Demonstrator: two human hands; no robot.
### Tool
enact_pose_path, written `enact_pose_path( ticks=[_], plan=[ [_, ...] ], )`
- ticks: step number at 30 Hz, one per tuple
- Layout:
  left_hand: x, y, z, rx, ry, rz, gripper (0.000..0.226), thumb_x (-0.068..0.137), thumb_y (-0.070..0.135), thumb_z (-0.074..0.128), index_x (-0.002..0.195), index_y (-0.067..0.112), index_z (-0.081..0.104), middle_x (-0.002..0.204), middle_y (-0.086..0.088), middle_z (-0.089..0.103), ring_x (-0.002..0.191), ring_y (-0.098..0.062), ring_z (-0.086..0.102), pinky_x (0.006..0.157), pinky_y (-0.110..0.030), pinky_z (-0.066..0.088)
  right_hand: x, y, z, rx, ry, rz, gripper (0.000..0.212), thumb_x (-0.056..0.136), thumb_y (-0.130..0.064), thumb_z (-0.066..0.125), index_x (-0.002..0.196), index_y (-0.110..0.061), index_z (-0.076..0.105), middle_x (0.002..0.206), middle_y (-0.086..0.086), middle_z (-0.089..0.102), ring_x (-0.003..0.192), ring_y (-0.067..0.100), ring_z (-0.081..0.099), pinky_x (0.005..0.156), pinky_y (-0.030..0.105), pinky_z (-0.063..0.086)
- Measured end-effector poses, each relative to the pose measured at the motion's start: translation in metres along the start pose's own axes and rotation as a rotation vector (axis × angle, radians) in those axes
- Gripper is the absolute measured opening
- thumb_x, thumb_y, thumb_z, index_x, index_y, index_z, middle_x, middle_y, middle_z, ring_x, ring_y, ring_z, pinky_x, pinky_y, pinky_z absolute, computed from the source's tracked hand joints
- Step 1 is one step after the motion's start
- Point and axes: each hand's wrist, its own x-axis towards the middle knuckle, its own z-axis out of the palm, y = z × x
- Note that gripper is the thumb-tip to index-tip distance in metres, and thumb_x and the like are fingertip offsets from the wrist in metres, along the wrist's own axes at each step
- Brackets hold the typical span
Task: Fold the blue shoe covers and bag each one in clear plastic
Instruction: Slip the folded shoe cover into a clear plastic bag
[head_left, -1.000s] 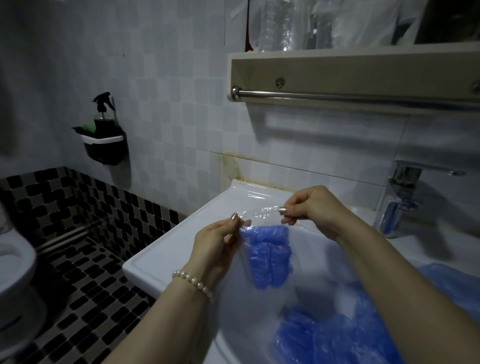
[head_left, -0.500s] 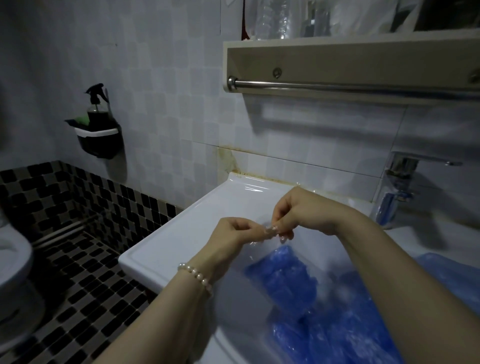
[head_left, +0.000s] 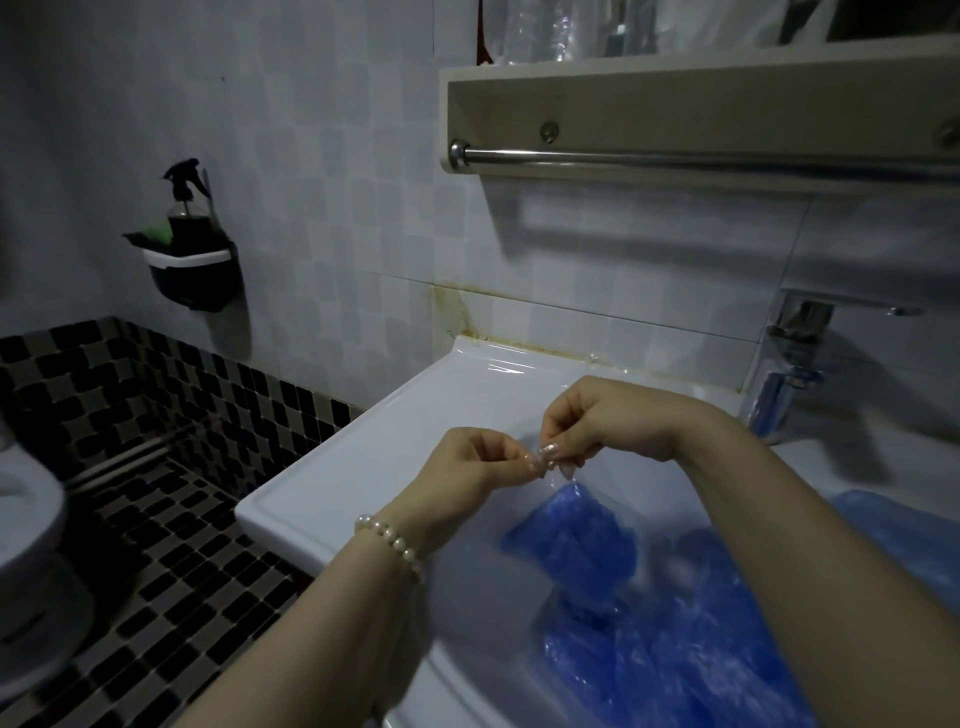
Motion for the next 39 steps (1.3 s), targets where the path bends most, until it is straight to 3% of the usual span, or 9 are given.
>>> enact_pose_path(
  ticks=[7,12,17,23,33,39],
  plan=[
    [0.003,-0.005,0.006,0.136,0.009,-0.023,0.018,0.089,0.017,0.064,0.072,0.015,0.07,0.076,-0.017,0.063,0.07,-0.023,0.051,0.069,-0.032,0.045,0.003,0.012,-0.009,0.006,0.015,-0.035,0.024,0.083,0.005,0.059,0.069,-0.012,0.069,0.064,0.001,0.064,0.066,0.011,0.057,0.079,0.035,0.049],
    [0.004,-0.008,0.005,0.182,-0.047,-0.026,0.02,0.092,0.02,0.059,0.074,0.015,0.067,0.073,-0.002,0.064,0.07,-0.011,0.054,0.068,-0.02,0.047,-0.006,0.028,-0.029,0.104,0.106,-0.028,0.024,0.084,0.006,0.059,0.068,-0.01,0.068,0.062,0.0,0.064,0.059,0.006,0.059,0.067,0.019,0.049],
    [0.005,-0.009,0.007,0.317,-0.081,0.012,0.025,0.098,0.022,0.048,0.074,0.019,0.057,0.07,0.003,0.054,0.067,-0.008,0.046,0.063,-0.016,0.04,-0.005,0.04,-0.035,0.156,0.149,-0.014,0.027,0.084,0.008,0.057,0.066,-0.01,0.066,0.057,-0.003,0.063,0.057,0.005,0.058,0.065,0.02,0.048],
    [0.006,-0.011,0.006,0.294,0.005,0.045,0.021,0.097,0.022,0.049,0.08,0.013,0.057,0.072,0.003,0.053,0.065,-0.007,0.045,0.056,-0.008,0.038,-0.01,0.047,-0.044,0.253,0.249,0.011,0.028,0.084,0.009,0.057,0.063,-0.009,0.065,0.056,-0.001,0.061,0.053,0.006,0.054,0.062,0.021,0.044],
    [0.009,-0.014,0.002,0.197,0.268,0.076,0.031,0.086,0.026,0.066,0.067,0.005,0.055,0.058,-0.003,0.046,0.052,-0.01,0.037,0.044,-0.012,0.033,-0.012,0.033,-0.042,0.28,0.295,0.021,0.021,0.084,0.005,0.059,0.066,-0.006,0.063,0.05,-0.006,0.061,0.048,0.002,0.053,0.06,0.021,0.042],
    [0.009,-0.014,0.004,0.206,0.282,0.062,0.035,0.087,0.027,0.064,0.059,0.011,0.051,0.056,-0.002,0.046,0.05,-0.008,0.038,0.043,-0.01,0.034,-0.013,0.034,-0.041,0.246,0.329,0.019,0.022,0.084,0.005,0.059,0.065,-0.006,0.063,0.055,0.001,0.06,0.052,0.006,0.052,0.062,0.024,0.039]
  ],
)
